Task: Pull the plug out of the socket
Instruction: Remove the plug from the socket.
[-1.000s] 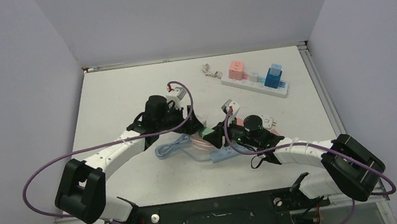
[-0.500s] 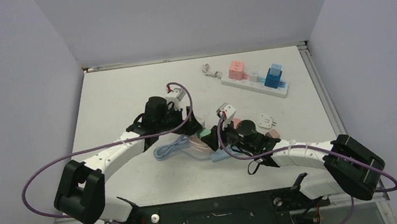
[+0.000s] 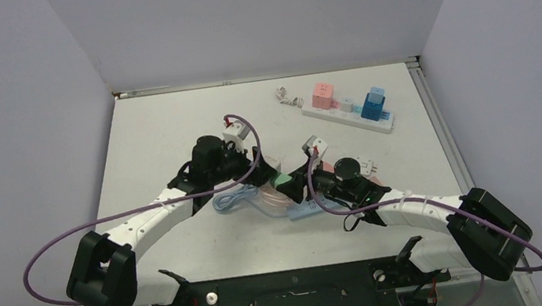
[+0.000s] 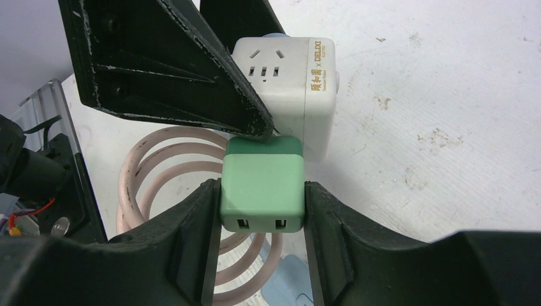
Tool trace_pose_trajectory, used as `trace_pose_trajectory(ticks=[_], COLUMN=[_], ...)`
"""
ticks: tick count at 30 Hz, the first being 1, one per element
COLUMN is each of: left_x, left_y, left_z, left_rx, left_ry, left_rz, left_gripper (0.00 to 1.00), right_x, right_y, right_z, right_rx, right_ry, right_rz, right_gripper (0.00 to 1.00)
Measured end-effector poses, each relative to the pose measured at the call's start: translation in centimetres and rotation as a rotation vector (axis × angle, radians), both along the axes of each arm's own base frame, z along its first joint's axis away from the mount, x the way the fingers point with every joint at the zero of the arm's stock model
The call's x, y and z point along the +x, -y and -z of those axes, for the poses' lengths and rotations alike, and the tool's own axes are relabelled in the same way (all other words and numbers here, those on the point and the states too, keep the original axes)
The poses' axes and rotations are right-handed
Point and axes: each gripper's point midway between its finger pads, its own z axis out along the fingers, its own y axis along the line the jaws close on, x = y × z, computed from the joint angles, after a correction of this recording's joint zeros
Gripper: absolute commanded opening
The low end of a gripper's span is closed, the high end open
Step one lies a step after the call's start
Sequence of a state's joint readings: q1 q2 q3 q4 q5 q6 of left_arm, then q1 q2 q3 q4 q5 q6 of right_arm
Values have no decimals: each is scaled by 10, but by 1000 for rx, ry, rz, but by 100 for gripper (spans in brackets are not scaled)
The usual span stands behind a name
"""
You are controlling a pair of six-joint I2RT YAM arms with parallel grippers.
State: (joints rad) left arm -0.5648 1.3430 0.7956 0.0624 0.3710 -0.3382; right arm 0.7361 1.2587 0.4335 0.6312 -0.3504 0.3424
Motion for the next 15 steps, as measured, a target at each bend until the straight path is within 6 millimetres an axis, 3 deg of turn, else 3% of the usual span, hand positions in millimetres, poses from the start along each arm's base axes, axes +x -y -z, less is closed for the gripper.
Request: trace_pose_trajectory(ticks=[15], left_x=[0], left_y=[3], left_z=[-2], left_rx=[2], left_ry=[10], left_rz=[-15], left_gripper=[0], right_x=[-2], right_y=[5], right_z=[-4], right_rx=[-28], right_ry=[45], right_rz=[22], right_gripper=[5])
